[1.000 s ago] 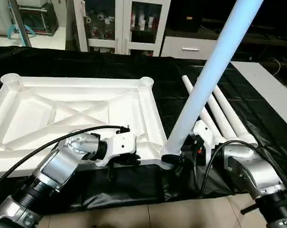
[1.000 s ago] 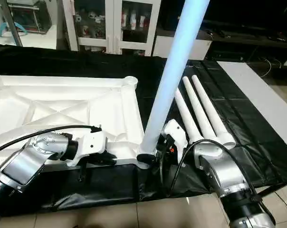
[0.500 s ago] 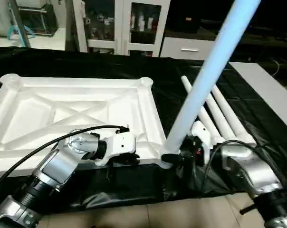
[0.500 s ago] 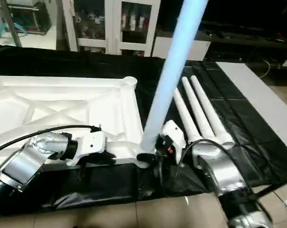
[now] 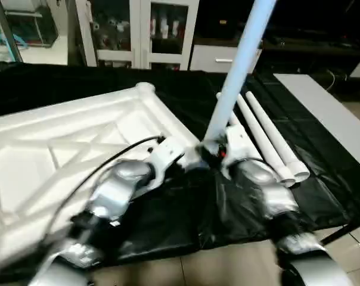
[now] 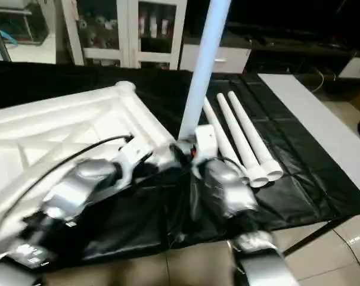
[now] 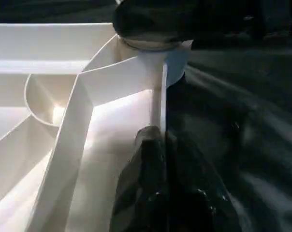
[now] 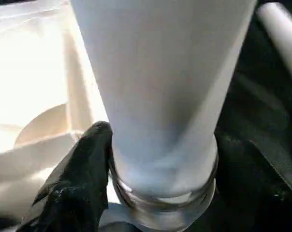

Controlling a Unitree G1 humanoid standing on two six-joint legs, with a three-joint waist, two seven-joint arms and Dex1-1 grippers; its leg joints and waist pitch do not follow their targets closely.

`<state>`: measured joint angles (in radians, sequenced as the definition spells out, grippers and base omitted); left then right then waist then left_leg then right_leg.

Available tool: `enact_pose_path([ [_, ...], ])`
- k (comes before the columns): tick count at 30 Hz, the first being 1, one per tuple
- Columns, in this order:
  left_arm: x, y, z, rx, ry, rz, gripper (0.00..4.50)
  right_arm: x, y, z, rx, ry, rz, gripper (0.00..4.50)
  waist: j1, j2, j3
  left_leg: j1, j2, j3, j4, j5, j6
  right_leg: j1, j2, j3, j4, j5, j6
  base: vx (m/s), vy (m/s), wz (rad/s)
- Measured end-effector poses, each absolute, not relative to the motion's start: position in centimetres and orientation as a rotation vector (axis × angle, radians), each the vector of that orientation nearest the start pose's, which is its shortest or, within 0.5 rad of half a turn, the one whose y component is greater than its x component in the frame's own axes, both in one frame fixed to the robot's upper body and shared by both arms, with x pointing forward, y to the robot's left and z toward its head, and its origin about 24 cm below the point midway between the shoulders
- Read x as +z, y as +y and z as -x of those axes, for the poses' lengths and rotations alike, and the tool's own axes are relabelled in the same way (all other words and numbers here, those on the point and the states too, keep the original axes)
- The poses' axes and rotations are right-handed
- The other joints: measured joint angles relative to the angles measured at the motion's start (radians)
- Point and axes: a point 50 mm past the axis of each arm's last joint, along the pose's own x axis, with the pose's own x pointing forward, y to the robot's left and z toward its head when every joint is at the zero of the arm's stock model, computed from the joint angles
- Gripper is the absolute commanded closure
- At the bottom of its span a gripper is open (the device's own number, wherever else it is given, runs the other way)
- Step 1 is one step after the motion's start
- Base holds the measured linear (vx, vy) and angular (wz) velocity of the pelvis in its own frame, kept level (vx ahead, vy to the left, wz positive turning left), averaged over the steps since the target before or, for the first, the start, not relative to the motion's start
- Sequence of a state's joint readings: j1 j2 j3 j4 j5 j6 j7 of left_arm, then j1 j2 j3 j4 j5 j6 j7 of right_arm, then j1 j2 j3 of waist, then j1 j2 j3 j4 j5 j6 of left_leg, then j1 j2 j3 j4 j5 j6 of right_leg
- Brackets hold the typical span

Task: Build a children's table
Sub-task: Rotate leg to tighten

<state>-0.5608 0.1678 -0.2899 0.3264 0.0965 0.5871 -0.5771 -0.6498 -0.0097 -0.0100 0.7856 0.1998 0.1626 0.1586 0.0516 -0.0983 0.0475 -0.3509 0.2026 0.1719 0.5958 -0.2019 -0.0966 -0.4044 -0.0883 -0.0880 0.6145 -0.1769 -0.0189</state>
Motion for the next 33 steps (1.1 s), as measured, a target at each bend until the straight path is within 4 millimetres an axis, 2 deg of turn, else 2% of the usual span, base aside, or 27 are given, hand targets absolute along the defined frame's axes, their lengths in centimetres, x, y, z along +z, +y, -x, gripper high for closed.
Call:
enact_pose_path([
  [3, 5.7, 7.9, -32.6, -0.734, 0.482, -0.365, 4.50, 3.6, -8.9, -35.7, 0.236, 0.321, -0.169, 1.78, 0.000, -0.001, 0.000, 0.000, 0.000, 0.000, 0.000, -0.001, 0.001, 0.000, 0.000, 0.000, -0.001, 0.000, 0.001, 0.000, 0.000, 0.00],
  [9, 5.8, 8.1, -32.5, -0.728, 0.484, -0.375, 4.50, 3.5, -8.4, -35.6, 0.291, 0.297, -0.188, 1.78, -0.006, -0.001, 0.000, 0.000, 0.000, 0.001, 0.000, -0.001, 0.001, 0.000, 0.000, 0.000, -0.001, -0.001, 0.002, 0.000, 0.000, 0.00],
  [10, 5.9, 8.2, -32.5, -0.732, 0.483, -0.380, 4.50, 3.5, -8.5, -35.6, 0.307, 0.292, -0.187, 1.22, -0.007, -0.001, 0.000, -0.001, 0.000, 0.001, 0.000, -0.001, 0.002, 0.000, 0.000, 0.000, -0.001, -0.001, 0.002, 0.000, 0.000, 0.00],
  [13, 6.1, 8.8, -32.4, -0.746, 0.473, -0.412, 4.50, 3.4, -8.7, -35.3, 0.380, 0.273, -0.185, 1.06, -0.015, -0.001, 0.000, -0.002, 0.002, 0.001, -0.001, -0.001, 0.002, -0.002, 0.001, 0.000, -0.001, -0.001, 0.002, 0.000, 0.000, 0.00],
  [17, 6.4, 11.0, -32.4, -0.767, 0.468, -0.480, 4.50, 3.6, -9.4, -34.5, 0.530, 0.245, -0.099, 0.69, -0.021, 0.000, 0.001, -0.004, 0.006, 0.001, -0.001, -0.001, 0.002, -0.003, 0.007, 0.000, -0.001, -0.002, 0.001, 0.000, 0.000, 0.00],
  [23, 6.8, 13.2, -31.4, -0.877, 0.478, -0.562, 4.50, 5.2, -10.6, -34.2, 0.689, 0.217, -0.026, 0.61, -0.013, 0.001, 0.001, -0.001, 0.007, 0.000, -0.001, 0.000, 0.001, -0.002, 0.007, 0.001, -0.001, -0.002, 0.000, 0.000, 0.000, 0.00],
  [28, 7.4, 15.5, -29.4, -1.084, 0.504, -0.635, 4.50, 5.3, -13.3, -31.9, 0.911, 0.266, 0.046, 0.61, 0.005, 0.001, 0.001, 0.001, 0.006, 0.001, -0.004, -0.001, 0.001, -0.001, 0.008, 0.001, -0.003, -0.003, -0.001, 0.000, 0.000, 0.00],
  [33, 7.4, 15.6, -28.6, -1.188, 0.522, -0.639, 4.50, 5.2, -13.5, -30.2, 1.102, 0.340, 0.073, 0.61, 0.017, 0.001, 0.001, 0.002, 0.006, 0.001, -0.003, 0.000, 0.001, 0.002, 0.007, 0.001, -0.003, -0.003, -0.001, 0.000, 0.000, 0.00],
])
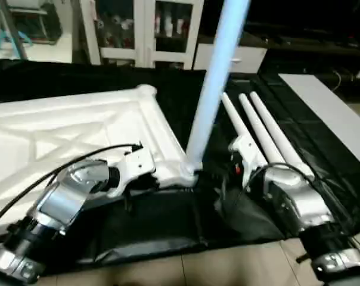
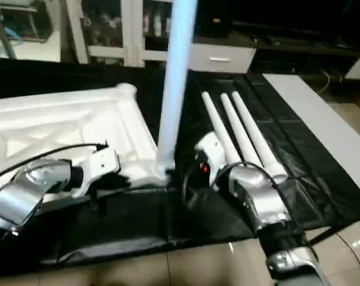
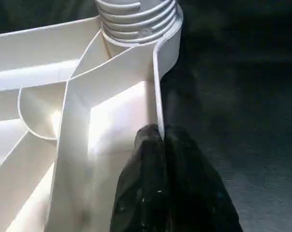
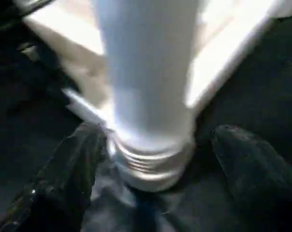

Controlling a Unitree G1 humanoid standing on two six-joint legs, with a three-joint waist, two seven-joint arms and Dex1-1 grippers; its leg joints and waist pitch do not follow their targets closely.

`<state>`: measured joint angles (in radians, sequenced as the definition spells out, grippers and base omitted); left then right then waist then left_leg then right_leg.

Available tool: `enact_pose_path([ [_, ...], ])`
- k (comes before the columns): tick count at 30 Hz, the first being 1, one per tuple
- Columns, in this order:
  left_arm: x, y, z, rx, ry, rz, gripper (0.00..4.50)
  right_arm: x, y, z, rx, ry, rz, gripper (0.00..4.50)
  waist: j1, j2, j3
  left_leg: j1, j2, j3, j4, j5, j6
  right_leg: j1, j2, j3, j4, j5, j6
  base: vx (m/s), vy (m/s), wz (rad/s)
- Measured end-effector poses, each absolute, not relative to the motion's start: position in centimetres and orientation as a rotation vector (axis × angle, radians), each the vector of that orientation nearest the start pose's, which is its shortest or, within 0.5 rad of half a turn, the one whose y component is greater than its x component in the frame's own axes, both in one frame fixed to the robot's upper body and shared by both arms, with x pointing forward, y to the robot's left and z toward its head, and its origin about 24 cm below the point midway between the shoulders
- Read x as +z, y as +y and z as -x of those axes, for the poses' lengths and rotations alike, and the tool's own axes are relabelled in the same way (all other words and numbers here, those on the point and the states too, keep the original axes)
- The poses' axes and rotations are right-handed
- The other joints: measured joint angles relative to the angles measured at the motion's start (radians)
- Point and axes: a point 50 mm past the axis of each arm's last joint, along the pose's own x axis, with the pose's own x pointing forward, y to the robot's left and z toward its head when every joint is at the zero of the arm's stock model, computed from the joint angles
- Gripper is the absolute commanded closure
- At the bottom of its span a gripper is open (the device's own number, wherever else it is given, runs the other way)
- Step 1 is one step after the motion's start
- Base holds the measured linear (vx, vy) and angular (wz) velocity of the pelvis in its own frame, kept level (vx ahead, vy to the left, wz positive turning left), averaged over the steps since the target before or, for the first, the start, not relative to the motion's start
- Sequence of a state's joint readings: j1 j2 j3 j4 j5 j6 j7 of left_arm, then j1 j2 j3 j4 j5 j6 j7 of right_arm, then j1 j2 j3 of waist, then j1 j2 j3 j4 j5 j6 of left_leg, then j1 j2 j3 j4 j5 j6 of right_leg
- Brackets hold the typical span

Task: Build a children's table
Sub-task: Rotate leg to tighten

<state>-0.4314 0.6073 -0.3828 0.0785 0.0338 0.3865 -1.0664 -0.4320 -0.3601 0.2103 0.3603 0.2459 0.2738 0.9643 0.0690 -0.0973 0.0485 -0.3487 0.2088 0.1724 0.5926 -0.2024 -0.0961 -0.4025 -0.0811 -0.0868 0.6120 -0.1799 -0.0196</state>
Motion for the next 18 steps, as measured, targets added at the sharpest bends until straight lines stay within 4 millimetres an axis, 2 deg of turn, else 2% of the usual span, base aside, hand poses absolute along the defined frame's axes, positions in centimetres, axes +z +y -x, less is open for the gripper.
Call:
enact_pose_path([
  [5, 7.5, 15.8, -27.8, -1.267, 0.535, -0.634, 4.50, 4.4, -13.8, -28.7, 1.203, 0.424, 0.073, 0.61, 0.004, 0.000, 0.000, 0.000, 0.000, 0.000, 0.000, 0.000, 0.000, 0.000, 0.000, 0.000, 0.000, 0.000, 0.000, 0.000, 0.000, 0.00],
  [12, 7.4, 15.6, -27.4, -1.308, 0.539, -0.627, 4.50, 4.3, -12.9, -28.9, 1.221, 0.417, 0.104, 0.61, 0.018, -0.001, -0.001, 0.000, 0.000, 0.000, 0.000, 0.000, 0.000, 0.000, 0.000, 0.000, 0.000, 0.000, 0.000, 0.000, 0.000, 0.00],
  [18, 7.5, 15.5, -27.2, -1.332, 0.546, -0.628, 4.50, 4.6, -12.4, -29.1, 1.229, 0.403, 0.097, 0.61, 0.021, -0.001, -0.001, 0.000, 0.000, 0.000, 0.000, 0.000, 0.000, 0.000, 0.000, 0.000, 0.000, 0.000, 0.000, 0.000, 0.000, 0.00],
])
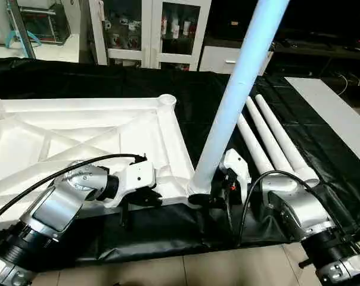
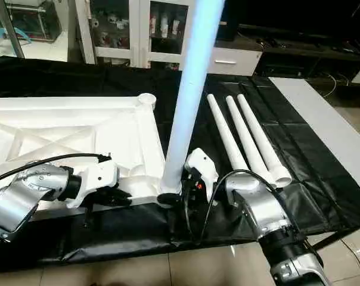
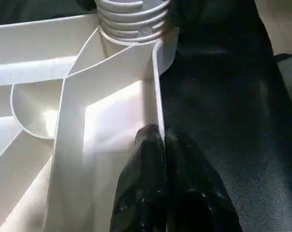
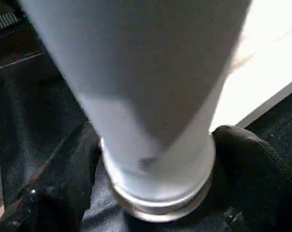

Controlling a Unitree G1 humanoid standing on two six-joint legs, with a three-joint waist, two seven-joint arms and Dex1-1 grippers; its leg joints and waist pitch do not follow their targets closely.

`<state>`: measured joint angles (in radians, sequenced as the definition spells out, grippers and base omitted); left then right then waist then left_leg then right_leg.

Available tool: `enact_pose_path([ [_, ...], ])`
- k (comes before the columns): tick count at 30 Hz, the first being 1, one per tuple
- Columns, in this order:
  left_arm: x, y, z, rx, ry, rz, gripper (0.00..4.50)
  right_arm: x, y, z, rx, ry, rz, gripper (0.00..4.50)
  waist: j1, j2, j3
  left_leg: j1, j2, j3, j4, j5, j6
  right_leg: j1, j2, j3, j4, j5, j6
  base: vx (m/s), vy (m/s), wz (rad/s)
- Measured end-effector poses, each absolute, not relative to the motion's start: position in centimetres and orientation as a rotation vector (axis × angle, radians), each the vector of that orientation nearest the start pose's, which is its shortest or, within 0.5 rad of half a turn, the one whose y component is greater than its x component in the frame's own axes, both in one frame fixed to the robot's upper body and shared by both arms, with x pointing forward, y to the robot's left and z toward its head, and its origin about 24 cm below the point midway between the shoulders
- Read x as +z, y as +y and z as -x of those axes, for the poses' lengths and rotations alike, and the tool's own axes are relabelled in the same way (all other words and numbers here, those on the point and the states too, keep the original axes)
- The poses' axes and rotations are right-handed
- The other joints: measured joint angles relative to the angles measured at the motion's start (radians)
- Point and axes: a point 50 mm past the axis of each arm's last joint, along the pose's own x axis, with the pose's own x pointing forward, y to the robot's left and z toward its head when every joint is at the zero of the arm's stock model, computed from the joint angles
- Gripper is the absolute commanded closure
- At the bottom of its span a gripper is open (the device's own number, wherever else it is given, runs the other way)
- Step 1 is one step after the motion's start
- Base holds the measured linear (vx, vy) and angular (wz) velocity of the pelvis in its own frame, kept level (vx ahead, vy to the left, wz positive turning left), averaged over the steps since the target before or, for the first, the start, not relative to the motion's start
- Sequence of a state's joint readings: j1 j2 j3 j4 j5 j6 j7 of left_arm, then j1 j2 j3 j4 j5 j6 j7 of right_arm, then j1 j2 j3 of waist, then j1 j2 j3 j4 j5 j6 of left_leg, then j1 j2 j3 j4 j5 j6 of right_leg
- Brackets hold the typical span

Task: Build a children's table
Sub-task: Rotate leg to tighten

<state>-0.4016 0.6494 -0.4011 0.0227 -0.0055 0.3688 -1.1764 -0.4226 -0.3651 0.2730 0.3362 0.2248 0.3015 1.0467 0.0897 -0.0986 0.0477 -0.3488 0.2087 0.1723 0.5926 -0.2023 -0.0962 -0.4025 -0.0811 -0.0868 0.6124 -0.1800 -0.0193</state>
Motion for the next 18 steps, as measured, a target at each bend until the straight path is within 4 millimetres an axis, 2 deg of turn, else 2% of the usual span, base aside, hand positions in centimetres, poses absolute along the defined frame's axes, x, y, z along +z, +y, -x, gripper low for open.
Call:
enact_pose_path([
  [3, 7.47, 15.55, -27.20, -1.331, 0.546, -0.628, 4.50, 4.54, -12.38, -29.10, 1.231, 0.405, 0.095, 0.76, 0.000, 0.000, 0.000, 0.000, 0.000, 0.000, 0.000, 0.000, 0.000, 0.000, 0.000, 0.000, 0.000, 0.000, 0.000, 0.000, 0.000, 0.00],
  [12, 7.46, 15.57, -27.20, -1.330, 0.550, -0.627, 4.50, 4.33, -12.20, -29.03, 1.242, 0.406, 0.081, 1.61, 0.000, -0.001, -0.001, 0.000, 0.000, 0.000, 0.000, 0.000, -0.001, 0.000, 0.000, 0.000, 0.001, 0.000, 0.000, 0.000, 0.000, 0.00],
  [18, 7.45, 15.58, -27.19, -1.329, 0.552, -0.626, 4.50, 4.22, -12.16, -29.05, 1.236, 0.405, 0.067, 1.69, -0.001, -0.001, -0.001, 0.000, 0.000, 0.000, 0.000, 0.000, -0.001, 0.000, 0.000, 0.000, 0.001, 0.000, 0.000, 0.000, 0.000, 0.00],
])
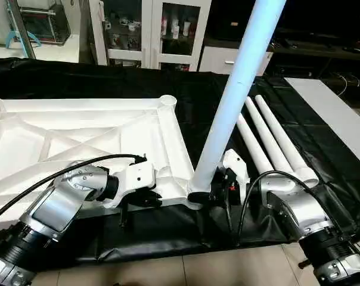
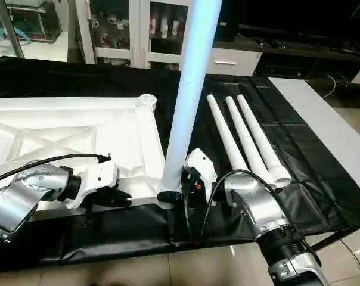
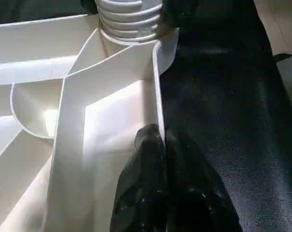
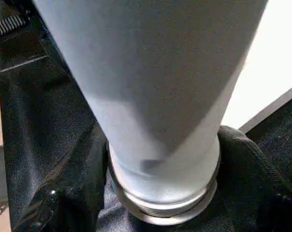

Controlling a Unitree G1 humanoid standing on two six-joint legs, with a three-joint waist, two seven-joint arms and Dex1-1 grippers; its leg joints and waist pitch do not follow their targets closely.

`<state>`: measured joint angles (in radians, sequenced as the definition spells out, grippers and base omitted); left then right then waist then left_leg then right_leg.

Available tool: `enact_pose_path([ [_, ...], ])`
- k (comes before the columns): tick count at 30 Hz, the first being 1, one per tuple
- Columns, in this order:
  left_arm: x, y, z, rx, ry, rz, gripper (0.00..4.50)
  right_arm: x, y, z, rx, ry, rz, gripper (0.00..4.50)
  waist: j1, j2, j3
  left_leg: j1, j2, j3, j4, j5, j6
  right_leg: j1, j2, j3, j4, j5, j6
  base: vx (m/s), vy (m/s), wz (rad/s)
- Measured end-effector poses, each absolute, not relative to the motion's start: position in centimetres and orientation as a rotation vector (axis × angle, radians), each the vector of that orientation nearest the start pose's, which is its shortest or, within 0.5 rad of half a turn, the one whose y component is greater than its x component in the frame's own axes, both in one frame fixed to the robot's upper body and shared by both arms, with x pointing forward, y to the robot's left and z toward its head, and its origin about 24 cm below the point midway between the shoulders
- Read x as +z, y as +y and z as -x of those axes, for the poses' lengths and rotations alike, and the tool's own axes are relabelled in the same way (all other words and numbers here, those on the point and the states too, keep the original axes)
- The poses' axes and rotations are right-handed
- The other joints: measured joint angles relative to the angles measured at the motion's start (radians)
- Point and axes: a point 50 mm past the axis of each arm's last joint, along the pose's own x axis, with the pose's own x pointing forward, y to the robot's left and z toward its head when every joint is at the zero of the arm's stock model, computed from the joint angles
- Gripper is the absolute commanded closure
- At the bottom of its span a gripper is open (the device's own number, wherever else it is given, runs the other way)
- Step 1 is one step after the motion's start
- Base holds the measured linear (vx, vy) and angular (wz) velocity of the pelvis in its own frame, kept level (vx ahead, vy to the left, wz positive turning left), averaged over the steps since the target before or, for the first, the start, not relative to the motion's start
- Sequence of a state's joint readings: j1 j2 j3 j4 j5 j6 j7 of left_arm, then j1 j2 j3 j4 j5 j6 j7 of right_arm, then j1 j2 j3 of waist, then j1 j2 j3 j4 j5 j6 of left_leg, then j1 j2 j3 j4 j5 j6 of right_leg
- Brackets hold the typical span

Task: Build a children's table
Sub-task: Rotate leg to tighten

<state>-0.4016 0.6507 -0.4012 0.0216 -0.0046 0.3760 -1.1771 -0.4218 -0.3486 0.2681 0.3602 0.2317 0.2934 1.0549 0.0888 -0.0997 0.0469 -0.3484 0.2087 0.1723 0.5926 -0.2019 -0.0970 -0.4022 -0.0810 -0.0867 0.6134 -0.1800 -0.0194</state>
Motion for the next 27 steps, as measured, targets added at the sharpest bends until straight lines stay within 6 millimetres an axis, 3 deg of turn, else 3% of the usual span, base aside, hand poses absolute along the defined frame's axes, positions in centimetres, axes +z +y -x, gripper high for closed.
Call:
enact_pose_path([
  [4, 7.4, 15.6, -27.3, -1.308, 0.561, -0.618, 4.50, 3.6, -11.7, -29.3, 1.193, 0.392, 0.022, 1.70, -0.004, -0.003, -0.002, 0.001, 0.000, 0.000, 0.000, 0.001, -0.002, 0.003, 0.000, 0.000, 0.002, 0.000, 0.000, 0.000, 0.000, 0.00],
  [7, 6.9, 15.3, -28.2, -1.205, 0.540, -0.587, 4.50, 3.1, -10.9, -30.3, 1.046, 0.376, -0.022, 1.71, -0.014, -0.004, -0.002, 0.005, 0.000, 0.000, 0.001, 0.002, -0.003, 0.005, 0.000, 0.001, 0.001, -0.001, 0.002, 0.000, 0.000, 0.00],
  [11, 6.0, 13.4, -29.6, -1.054, 0.509, -0.520, 4.50, 2.8, -10.3, -32.0, 0.788, 0.370, -0.073, 1.73, -0.031, -0.004, -0.002, 0.008, -0.001, -0.001, 0.002, 0.002, -0.003, 0.004, 0.000, 0.001, -0.002, -0.001, 0.002, 0.000, 0.000, 0.00],
  [16, 5.6, 11.6, -30.7, -0.925, 0.510, -0.428, 4.50, 2.6, -9.3, -33.3, 0.589, 0.364, -0.103, 1.73, -0.039, -0.003, -0.002, 0.007, -0.001, -0.002, 0.003, 0.002, -0.003, 0.002, 0.000, 0.000, -0.004, -0.001, 0.003, 0.000, 0.000, 0.00],
  [21, 5.2, 8.6, -32.5, -0.773, 0.497, -0.363, 4.50, 3.0, -7.9, -35.3, 0.265, 0.362, -0.173, 1.73, -0.035, -0.001, 0.000, -0.003, -0.002, -0.002, 0.003, 0.002, -0.003, -0.004, -0.001, 0.001, -0.003, 0.001, 0.002, 0.000, 0.000, 0.00],
  [25, 5.4, 8.0, -32.8, -0.762, 0.486, -0.353, 4.50, 3.1, -7.9, -35.6, 0.227, 0.333, -0.176, 1.73, -0.030, 0.000, 0.000, -0.003, -0.002, 0.000, 0.003, 0.002, -0.003, -0.004, -0.003, 0.000, 0.001, 0.009, 0.004, 0.014, -0.002, 0.01],
  [26, 5.5, 8.1, -32.9, -0.760, 0.482, -0.355, 4.50, 3.1, -7.9, -35.7, 0.236, 0.325, -0.187, 1.38, -0.029, 0.000, 0.000, -0.003, -0.001, -0.001, 0.002, 0.002, -0.003, -0.005, -0.002, 0.000, 0.001, 0.008, 0.004, 0.059, -0.008, 0.01],
  [27, 5.6, 8.1, -32.9, -0.760, 0.477, -0.358, 4.50, 3.2, -8.0, -35.7, 0.246, 0.317, -0.203, 1.38, -0.029, 0.000, 0.000, -0.004, -0.001, -0.001, 0.001, 0.002, -0.003, -0.006, -0.002, 0.000, 0.001, 0.008, 0.002, 0.059, -0.008, 0.01],
])
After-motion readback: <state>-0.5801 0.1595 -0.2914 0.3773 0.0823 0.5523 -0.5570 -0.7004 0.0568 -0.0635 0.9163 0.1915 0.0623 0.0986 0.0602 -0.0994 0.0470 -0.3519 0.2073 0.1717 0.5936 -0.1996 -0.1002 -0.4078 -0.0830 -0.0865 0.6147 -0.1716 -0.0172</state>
